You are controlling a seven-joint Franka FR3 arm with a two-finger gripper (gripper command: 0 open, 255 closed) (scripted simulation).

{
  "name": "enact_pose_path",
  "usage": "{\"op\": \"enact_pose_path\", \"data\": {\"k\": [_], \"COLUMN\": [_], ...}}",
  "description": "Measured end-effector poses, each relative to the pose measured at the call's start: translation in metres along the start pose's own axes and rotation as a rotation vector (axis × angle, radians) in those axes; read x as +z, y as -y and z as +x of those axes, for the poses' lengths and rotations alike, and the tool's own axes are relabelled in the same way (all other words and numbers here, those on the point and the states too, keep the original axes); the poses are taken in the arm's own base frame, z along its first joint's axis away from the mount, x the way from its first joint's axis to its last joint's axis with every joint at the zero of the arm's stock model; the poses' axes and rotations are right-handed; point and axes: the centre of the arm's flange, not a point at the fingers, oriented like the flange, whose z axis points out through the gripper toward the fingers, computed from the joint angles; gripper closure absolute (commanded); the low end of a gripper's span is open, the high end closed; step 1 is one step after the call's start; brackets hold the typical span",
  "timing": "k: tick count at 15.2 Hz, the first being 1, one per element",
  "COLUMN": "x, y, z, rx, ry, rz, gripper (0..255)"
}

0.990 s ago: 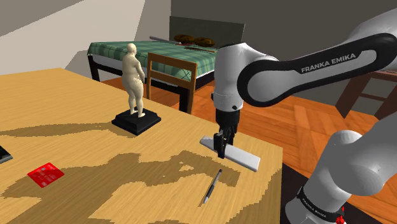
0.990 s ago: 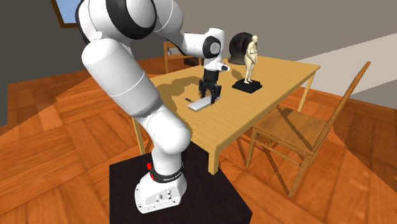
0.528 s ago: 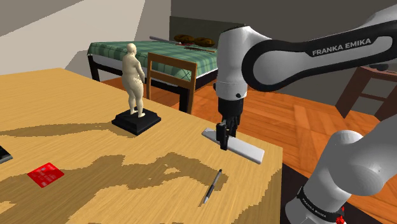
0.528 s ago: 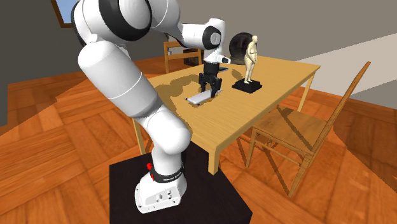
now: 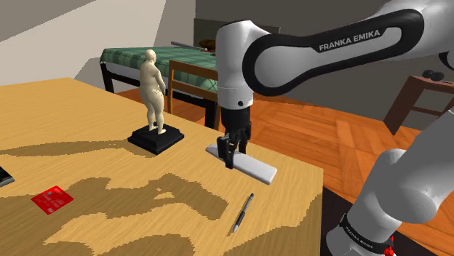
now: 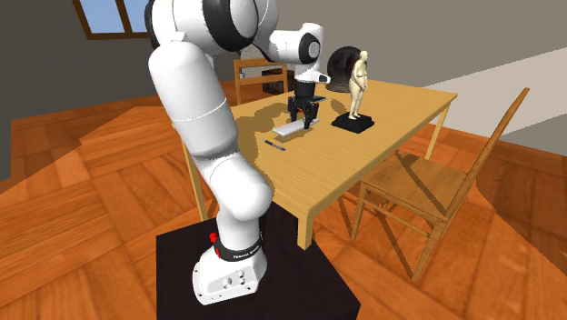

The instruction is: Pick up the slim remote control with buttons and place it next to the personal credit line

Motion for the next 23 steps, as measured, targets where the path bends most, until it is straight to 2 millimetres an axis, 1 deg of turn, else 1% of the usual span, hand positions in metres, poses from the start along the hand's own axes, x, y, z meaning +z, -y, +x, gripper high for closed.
{"op": "enact_pose_path", "data": {"k": [4, 7, 8, 12, 16, 17, 18, 20, 23], "x": [-0.003, -0.014, -0.014, -0.023, -0.031, -0.036, -0.034, -0.023, -0.008], "y": [0.036, 0.057, 0.063, 0.099, 0.128, 0.141, 0.146, 0.151, 0.152], "z": [0.042, 0.075, 0.083, 0.126, 0.169, 0.183, 0.189, 0.198, 0.202], "rx": [-0.001, -0.001, -0.001, -0.001, -0.002, -0.003, -0.002, 0.0, 0.001], "ry": [0.0, 0.0, 0.0, 0.0, -0.001, -0.002, -0.001, 0.0, 0.0], "rz": [0.001, 0.001, 0.001, 0.002, 0.003, 0.004, 0.003, 0.002, 0.001], "gripper": [255, 255, 255, 255, 255, 255, 255, 255, 255]}}
